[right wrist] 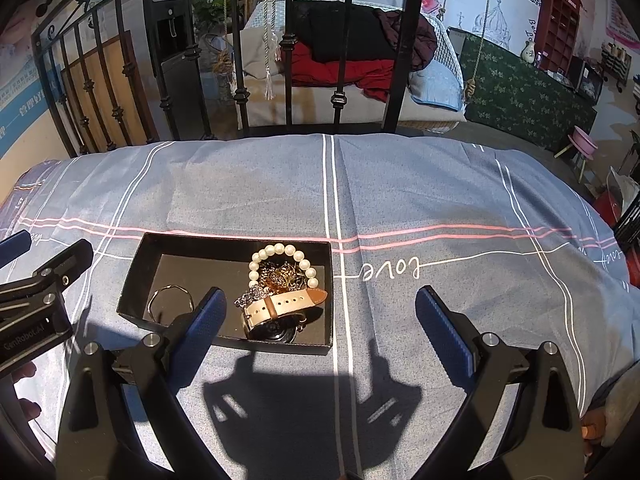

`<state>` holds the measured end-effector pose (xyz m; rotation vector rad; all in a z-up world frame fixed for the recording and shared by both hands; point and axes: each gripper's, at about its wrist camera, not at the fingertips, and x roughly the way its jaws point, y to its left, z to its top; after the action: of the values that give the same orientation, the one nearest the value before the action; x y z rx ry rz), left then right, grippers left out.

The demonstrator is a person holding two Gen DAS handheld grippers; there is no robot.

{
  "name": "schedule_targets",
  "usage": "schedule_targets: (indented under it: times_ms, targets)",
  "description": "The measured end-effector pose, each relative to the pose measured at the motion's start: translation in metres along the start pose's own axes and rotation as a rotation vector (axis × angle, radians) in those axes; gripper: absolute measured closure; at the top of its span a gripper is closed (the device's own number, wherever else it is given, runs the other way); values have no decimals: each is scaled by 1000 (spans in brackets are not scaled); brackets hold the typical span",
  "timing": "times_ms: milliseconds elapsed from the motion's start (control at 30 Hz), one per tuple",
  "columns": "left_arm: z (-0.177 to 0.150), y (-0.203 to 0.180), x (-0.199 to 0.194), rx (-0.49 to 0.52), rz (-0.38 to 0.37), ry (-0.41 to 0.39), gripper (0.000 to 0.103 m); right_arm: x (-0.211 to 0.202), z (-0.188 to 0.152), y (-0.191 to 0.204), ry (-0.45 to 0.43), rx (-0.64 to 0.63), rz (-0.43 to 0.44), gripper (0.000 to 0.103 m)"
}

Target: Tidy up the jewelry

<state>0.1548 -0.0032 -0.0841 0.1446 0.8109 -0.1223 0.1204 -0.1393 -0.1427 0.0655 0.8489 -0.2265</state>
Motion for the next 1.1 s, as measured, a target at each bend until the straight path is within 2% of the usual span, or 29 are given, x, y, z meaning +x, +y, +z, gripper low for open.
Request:
schedule_targets:
  times_ms: [933,1100]
  targets:
    - [0,0,1,3,10,5,6,-1,2,-2,2,1,3,9]
    - [-1,0,-6,10,64,-30,6,-1,1,-3,1,2,0,9]
